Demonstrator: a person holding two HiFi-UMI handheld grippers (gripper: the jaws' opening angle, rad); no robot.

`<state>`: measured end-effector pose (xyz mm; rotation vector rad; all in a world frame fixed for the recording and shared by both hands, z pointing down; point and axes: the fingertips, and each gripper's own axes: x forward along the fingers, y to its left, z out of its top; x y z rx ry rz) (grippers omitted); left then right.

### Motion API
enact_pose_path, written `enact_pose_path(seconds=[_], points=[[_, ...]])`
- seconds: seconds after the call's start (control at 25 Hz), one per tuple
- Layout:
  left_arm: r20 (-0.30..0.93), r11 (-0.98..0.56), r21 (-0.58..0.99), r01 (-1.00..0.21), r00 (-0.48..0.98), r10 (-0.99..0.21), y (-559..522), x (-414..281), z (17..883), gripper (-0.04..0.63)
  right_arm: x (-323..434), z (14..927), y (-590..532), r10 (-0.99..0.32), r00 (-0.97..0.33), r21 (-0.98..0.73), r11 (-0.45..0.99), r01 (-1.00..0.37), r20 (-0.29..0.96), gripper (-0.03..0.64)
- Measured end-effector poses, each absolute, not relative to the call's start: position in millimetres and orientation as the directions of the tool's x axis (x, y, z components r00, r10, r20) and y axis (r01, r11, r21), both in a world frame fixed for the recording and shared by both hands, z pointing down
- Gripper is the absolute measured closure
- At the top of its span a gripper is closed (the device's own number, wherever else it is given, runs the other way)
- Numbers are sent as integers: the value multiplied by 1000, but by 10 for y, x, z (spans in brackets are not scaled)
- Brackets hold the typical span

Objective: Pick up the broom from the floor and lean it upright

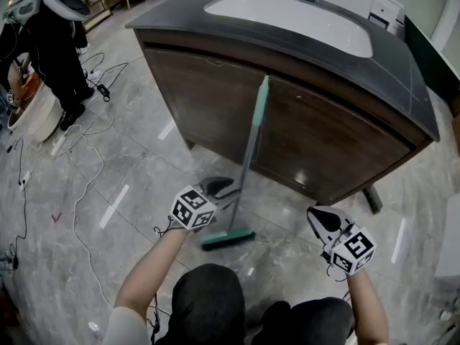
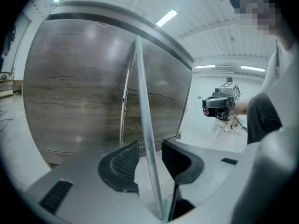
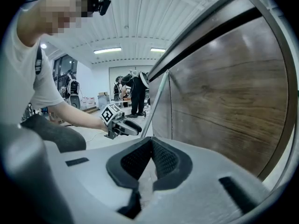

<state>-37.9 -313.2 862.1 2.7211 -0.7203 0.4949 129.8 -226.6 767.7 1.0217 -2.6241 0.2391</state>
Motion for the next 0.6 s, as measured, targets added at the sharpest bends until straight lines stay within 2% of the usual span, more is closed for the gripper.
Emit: enact_pose_path(seconds=[0.2,0.4,0.6], points=[[381,-817,114,-565,784,-490,-2950,-539,8809,466,1222,8098,-2312,-608,-708,-88,733,-675,359,621],[320,-797,120,-591,784,-533,-2874,-573,8975,468,1022,8475,-2427,-592,-717,-58,755,-653,368,621],[294,-744,146,-652,746,-597,-2801,-670,8829,515,828,8536,-2476,-553,-731,-87,771,-631,401,621]])
